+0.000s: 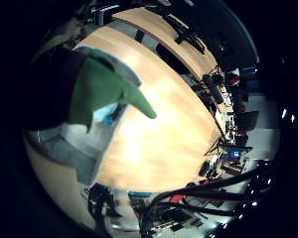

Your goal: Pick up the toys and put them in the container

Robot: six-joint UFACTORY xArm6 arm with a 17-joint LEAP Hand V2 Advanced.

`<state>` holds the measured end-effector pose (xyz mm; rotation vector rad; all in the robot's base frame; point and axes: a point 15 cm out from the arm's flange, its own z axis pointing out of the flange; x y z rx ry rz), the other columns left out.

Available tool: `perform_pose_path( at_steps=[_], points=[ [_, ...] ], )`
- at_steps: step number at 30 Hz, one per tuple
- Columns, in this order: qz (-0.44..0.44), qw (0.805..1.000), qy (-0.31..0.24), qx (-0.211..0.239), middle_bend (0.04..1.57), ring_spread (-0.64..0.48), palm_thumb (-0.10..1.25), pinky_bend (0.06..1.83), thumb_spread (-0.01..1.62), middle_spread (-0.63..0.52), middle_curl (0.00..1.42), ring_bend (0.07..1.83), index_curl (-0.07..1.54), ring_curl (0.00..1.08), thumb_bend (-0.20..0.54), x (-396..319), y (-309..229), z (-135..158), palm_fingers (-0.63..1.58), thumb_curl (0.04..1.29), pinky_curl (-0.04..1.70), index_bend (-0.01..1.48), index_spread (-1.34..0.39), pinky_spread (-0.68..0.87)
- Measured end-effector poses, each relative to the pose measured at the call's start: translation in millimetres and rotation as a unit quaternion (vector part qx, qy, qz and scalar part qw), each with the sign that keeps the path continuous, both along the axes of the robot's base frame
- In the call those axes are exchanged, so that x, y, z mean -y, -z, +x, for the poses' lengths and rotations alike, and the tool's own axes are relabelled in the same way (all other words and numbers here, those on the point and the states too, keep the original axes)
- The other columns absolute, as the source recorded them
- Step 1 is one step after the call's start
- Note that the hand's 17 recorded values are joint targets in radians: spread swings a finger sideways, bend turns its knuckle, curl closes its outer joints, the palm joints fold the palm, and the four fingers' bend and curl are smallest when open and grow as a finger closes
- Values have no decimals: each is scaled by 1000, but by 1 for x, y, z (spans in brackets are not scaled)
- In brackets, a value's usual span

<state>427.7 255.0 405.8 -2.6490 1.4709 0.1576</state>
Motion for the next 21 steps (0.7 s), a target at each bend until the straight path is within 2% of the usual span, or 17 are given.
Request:
perform_pose_path(
  at_steps=[1,2,8,14,21],
  points=[
    [-3,1000,-3,-5,786,-168,220,1066,1042,-175,415,1018,459,423,-79,2,1,-2,-82,243,574,562,-455,-118],
    [-4,1000,-6,-7,711,-117,170,953,1008,-155,379,900,411,349,-67,3,2,-3,-117,239,493,527,-460,21],
    [-4,1000,-10,-8,523,-7,81,736,932,-101,320,644,361,238,-39,4,2,-3,-62,250,347,420,-452,320],
    [-2,1000,-11,-5,438,20,64,655,909,-91,306,559,343,217,-33,2,1,-3,6,261,302,329,-458,404],
    [-1,1000,-9,-4,369,19,62,593,906,-88,302,501,337,206,-30,6,1,0,67,271,275,266,-460,425]
  ],
)
